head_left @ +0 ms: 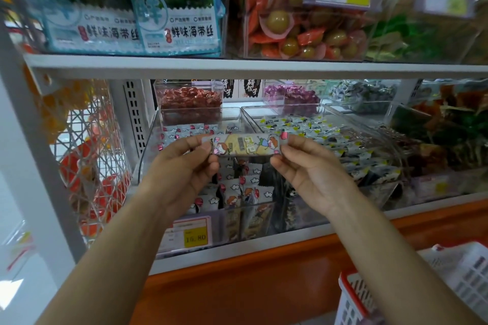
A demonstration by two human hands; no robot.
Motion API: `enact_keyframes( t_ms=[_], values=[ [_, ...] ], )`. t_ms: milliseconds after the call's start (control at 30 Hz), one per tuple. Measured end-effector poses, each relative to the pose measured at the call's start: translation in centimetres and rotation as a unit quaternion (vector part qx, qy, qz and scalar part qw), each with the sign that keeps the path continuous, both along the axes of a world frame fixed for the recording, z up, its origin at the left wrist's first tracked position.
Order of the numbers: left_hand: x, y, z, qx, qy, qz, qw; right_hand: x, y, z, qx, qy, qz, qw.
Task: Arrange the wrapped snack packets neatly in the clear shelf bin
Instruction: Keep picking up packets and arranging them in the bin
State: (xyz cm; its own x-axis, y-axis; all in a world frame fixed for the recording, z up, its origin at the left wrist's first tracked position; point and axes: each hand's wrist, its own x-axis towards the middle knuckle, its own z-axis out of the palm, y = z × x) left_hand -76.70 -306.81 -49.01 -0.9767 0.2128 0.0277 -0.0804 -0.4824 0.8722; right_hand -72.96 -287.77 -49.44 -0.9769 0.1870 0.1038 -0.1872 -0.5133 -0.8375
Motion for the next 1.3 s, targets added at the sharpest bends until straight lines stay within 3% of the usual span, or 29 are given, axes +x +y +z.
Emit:
enact_keyframes(
  t_ms=[167,333,667,833,933,1067,1300],
  values=[
    [0.3,-0.1,0.3,-0.028,0.002,-0.001,1.000,0.2,-0.3,-0.2,0.109,0.042,-0.065,0.991],
    [0.6,0.1,0.1,-0.156,0.060,-0.001,0.986,0.0,-0.4,-0.4,0.179,0.069,-0.082,0.978],
    [1.0,-0.3,0.9,-0.160,0.092,-0.019,0.983,0.4,-0.9,-0.5,0.312,0.072,-0.096,0.942],
    [1.4,-0.6,0.9,-0.277,0.159,-0.025,0.947,0.6,-0.9,-0.1,0.375,0.095,-0.174,0.906],
    [1.5,-0.2,0.9,-0.254,0.123,-0.037,0.959,0.7,-1.1,-0.2,0.411,0.111,-0.187,0.885],
    [1.5,0.3,0.8,-0.291,0.143,0.010,0.946,0.8,-1.3,-0.2,0.446,0.132,-0.178,0.867],
    [1.2,0.2,0.6,-0.242,0.105,0.046,0.964,1.0,-1.5,0.0,0.449,0.147,-0.146,0.869]
  ],
)
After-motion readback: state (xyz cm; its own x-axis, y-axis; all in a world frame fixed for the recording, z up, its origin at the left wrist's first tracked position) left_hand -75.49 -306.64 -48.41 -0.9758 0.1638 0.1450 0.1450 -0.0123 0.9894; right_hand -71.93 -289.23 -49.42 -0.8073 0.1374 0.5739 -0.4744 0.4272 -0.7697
